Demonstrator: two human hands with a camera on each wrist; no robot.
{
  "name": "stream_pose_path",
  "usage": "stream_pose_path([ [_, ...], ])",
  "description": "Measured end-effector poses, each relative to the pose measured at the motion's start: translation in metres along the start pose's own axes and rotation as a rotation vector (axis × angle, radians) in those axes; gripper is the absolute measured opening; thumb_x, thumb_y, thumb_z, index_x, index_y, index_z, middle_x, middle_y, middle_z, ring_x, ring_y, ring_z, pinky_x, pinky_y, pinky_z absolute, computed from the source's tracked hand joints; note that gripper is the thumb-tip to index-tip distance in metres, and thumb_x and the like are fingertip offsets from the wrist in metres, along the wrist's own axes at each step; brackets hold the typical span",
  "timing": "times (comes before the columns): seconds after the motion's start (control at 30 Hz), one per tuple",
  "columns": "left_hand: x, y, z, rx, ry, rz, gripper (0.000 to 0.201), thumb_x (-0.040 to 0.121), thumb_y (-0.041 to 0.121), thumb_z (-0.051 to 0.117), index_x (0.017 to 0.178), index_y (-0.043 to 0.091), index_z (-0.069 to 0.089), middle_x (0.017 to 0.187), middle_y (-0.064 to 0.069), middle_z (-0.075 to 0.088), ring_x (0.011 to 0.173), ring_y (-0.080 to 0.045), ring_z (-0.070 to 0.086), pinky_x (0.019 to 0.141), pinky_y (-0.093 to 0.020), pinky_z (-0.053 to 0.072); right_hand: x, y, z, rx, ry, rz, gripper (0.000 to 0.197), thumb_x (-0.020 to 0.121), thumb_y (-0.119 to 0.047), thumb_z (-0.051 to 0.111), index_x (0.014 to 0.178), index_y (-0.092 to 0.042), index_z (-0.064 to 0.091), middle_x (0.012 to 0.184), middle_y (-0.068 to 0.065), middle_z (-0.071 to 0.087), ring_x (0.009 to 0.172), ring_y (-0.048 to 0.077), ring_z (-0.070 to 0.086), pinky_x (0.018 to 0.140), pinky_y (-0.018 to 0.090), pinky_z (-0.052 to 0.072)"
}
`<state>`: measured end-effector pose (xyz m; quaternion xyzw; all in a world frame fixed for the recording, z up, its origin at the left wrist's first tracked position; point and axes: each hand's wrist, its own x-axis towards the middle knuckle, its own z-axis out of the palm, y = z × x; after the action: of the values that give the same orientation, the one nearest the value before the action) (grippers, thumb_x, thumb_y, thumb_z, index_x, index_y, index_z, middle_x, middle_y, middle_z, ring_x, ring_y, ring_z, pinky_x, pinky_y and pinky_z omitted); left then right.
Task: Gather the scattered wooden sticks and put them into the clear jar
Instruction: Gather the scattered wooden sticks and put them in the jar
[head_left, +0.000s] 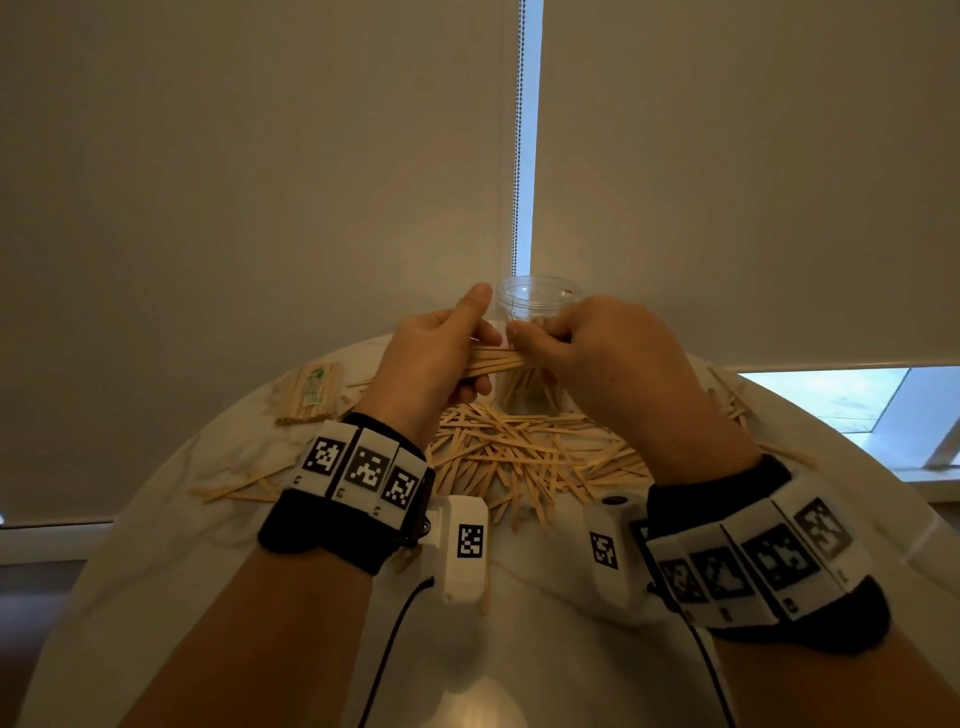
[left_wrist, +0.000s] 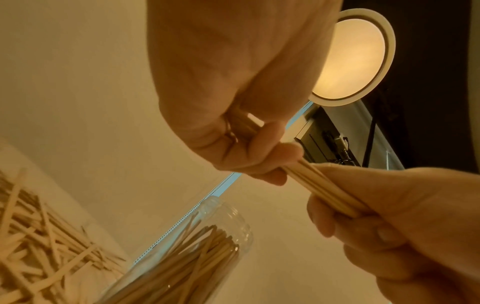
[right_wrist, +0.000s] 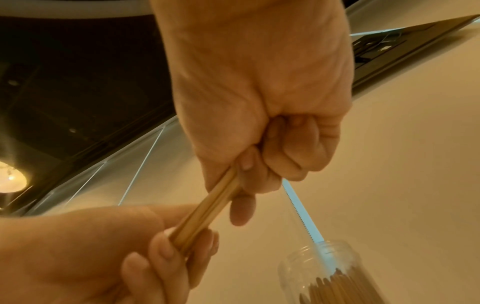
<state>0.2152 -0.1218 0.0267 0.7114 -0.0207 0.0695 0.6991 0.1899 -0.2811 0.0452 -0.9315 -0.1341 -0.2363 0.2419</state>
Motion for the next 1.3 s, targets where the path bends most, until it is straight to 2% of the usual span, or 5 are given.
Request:
stream_pose_path([
  [0.27, 0.022, -0.031, 0.01, 0.095, 0.125, -0.079, 0.017, 0.099, 0.028, 0.057, 0.108, 0.014, 0.061, 0.104, -0.009, 0.07, 0.081, -0.015, 0.064, 0.065, -0.028, 0.055, 0.018, 0.047, -0.033, 0.019, 0.274, 0.253, 0.038, 0.096, -0.044, 0.053, 0.084, -0.013, 0.071, 0.075, 0.006, 0.066, 0.073, 0.026, 0.061, 0.069, 0.037, 0.048],
  [0.5, 0.075, -0.025, 0.044, 0.466, -0.062, 0.021, 0.124, 0.068, 0.045, 0.087, 0.156, 0.011, 0.007, 0.153, -0.012, 0.04, 0.137, -0.028, 0.043, 0.109, -0.035, 0.037, 0.117, 0.055, -0.027, -0.298, 0.114, 0.131, 0.033, 0.094, -0.034, 0.059, 0.098, -0.002, 0.068, 0.097, 0.02, 0.068, 0.095, 0.039, 0.062, 0.074, 0.037, 0.046],
  [0.8, 0.092, -0.05, 0.052, 0.509, -0.011, 0.131, 0.092, 0.075, 0.033, 0.085, 0.145, 0.022, 0.027, 0.119, -0.003, 0.065, 0.104, -0.024, 0.065, 0.088, -0.035, 0.054, 0.166, 0.03, 0.012, -0.633, -0.475, -0.088, 0.036, 0.088, -0.041, 0.069, 0.077, -0.008, 0.067, 0.07, 0.0, 0.065, 0.068, 0.017, 0.061, 0.077, 0.034, 0.053],
  [1.1, 0.091, -0.044, 0.049, 0.516, -0.059, 0.091, 0.095, 0.074, 0.028, 0.086, 0.147, 0.019, 0.025, 0.125, -0.007, 0.062, 0.113, -0.029, 0.061, 0.095, -0.04, 0.05, 0.167, 0.028, 0.019, -0.714, -0.414, -0.21, 0.044, 0.093, -0.045, 0.062, 0.094, -0.002, 0.071, 0.079, 0.003, 0.061, 0.083, 0.022, 0.06, 0.08, 0.033, 0.052],
  [1.3, 0.088, -0.041, 0.048, 0.504, -0.065, 0.059, 0.101, 0.073, 0.024, 0.087, 0.15, 0.021, 0.022, 0.132, -0.007, 0.059, 0.12, -0.03, 0.058, 0.099, -0.04, 0.047, 0.151, 0.028, 0.02, -0.469, -0.5, -0.059, 0.053, 0.104, -0.047, 0.035, 0.121, -0.009, 0.068, 0.124, 0.012, 0.065, 0.112, 0.027, 0.059, 0.098, 0.038, 0.042],
])
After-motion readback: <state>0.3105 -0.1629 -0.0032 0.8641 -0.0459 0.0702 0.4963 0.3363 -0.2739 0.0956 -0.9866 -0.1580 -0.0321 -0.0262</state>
